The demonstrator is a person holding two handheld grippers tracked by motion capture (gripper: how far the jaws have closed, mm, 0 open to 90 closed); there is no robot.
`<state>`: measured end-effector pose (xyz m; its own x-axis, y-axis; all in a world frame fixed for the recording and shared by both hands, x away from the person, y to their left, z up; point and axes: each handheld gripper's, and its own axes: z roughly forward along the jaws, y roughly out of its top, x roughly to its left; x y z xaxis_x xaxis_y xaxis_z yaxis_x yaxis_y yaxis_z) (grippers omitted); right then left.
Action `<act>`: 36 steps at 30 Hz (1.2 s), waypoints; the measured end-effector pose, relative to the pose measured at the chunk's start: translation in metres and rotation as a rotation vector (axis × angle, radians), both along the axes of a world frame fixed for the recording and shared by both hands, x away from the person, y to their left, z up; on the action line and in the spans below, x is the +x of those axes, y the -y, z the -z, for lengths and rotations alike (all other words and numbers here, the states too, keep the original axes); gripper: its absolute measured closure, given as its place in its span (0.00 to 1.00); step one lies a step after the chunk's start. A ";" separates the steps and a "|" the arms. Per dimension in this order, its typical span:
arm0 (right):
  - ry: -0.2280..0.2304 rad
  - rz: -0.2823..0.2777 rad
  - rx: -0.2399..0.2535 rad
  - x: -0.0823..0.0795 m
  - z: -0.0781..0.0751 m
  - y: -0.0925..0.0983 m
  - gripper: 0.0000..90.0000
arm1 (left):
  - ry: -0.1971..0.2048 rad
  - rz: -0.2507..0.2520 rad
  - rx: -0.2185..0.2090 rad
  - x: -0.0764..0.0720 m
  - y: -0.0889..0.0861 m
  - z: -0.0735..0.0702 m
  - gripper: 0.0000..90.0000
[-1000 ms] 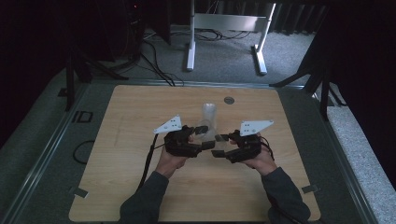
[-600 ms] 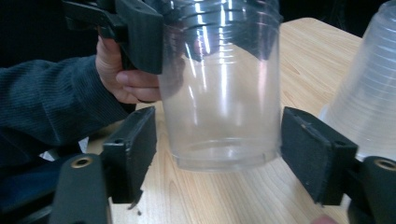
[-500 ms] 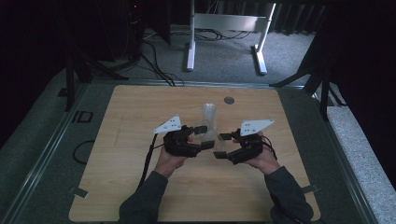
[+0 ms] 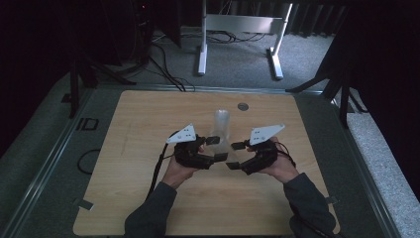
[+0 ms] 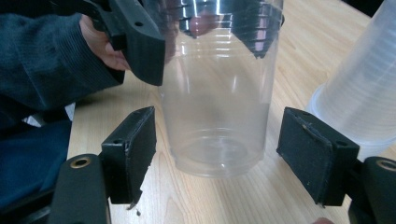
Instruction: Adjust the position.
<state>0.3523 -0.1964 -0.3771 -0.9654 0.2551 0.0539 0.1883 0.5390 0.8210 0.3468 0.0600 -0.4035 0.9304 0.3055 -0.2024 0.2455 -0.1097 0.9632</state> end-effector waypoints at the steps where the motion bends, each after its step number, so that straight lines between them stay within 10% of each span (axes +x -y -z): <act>1: -0.002 -0.001 -0.012 0.000 0.000 -0.001 0.32 | 0.004 0.001 0.010 0.000 0.001 0.000 0.32; 14: -0.016 -0.024 -0.050 0.001 0.008 -0.009 0.42 | 0.022 0.008 0.063 -0.003 0.006 -0.001 0.31; 36: -0.032 -0.011 0.035 0.002 0.016 -0.009 0.46 | 0.006 -0.008 0.009 -0.004 0.003 -0.002 0.25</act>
